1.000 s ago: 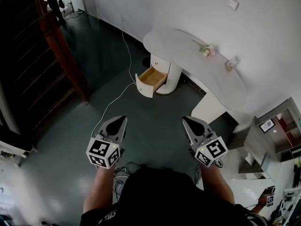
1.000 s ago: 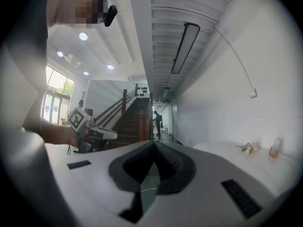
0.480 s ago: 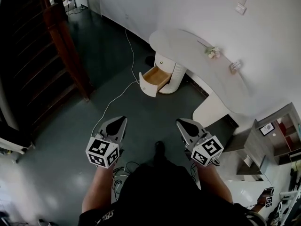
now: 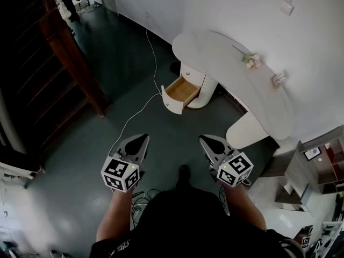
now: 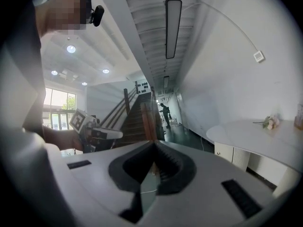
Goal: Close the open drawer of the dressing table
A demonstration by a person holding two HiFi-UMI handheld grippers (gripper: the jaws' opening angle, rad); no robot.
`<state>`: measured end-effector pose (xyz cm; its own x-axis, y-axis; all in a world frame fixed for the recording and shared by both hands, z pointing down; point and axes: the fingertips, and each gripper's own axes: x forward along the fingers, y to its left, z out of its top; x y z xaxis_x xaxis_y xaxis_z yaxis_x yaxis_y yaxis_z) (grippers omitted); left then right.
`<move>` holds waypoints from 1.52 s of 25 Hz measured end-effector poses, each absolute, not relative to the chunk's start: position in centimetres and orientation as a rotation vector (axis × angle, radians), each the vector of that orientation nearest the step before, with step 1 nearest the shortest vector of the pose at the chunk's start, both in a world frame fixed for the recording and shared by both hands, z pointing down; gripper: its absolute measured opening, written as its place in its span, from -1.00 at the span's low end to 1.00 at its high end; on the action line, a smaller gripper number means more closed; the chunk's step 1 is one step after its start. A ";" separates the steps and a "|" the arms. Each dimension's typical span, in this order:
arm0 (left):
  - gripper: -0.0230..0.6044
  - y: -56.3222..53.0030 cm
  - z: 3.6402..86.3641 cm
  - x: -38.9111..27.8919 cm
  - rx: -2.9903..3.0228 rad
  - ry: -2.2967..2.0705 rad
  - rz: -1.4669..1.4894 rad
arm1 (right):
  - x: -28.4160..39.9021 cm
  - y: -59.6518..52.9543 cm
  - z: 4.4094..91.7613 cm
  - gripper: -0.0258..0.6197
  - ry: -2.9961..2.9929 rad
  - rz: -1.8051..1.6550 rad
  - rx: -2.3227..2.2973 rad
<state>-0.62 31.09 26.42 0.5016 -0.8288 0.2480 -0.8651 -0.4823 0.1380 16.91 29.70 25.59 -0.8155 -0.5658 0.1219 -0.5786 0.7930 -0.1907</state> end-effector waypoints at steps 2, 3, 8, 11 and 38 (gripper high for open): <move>-0.92 29.0 26.6 0.2 2.511 -1.414 0.236 | 17.2 27.3 25.3 -0.91 -2.923 0.333 0.934; -0.92 27.9 26.6 0.5 2.516 -1.407 0.244 | 17.5 26.1 25.2 -0.91 -2.925 0.332 0.938; -0.92 23.5 26.1 1.5 2.502 -1.425 0.256 | 18.6 20.5 25.5 -0.90 -2.944 0.358 0.931; -0.92 21.5 26.1 1.5 2.472 -1.457 0.293 | 18.9 17.8 25.1 -0.90 -2.980 0.363 0.905; -0.92 -7.2 29.1 -4.5 2.663 -1.101 0.348 | 13.0 -4.5 29.1 -0.90 -2.665 0.445 1.353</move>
